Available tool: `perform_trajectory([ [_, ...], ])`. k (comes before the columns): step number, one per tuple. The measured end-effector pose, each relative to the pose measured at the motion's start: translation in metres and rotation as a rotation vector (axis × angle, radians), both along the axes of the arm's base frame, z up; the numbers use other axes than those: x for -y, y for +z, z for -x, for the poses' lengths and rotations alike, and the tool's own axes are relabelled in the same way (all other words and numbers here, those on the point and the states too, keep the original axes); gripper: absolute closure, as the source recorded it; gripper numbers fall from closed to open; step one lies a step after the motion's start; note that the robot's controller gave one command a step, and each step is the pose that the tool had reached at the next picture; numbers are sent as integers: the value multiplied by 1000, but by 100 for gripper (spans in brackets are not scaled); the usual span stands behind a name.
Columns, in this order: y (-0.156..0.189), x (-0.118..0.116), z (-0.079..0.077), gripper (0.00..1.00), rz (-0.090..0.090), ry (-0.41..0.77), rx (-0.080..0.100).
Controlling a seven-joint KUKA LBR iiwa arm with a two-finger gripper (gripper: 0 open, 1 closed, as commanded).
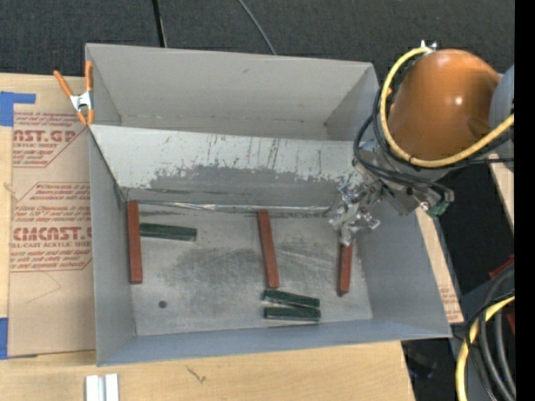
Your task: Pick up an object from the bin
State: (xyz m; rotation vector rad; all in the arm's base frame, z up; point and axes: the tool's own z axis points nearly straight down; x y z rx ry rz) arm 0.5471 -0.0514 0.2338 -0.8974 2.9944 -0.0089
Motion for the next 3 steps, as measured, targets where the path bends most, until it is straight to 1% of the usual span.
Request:
perform_trajectory([
  [1, -69, -22, 12, 100, -3, -155, -14],
  [2, -83, -17, 1, 0, -2, 16, -15],
  [3, -83, -17, 1, 0, -2, 15, -15],
])
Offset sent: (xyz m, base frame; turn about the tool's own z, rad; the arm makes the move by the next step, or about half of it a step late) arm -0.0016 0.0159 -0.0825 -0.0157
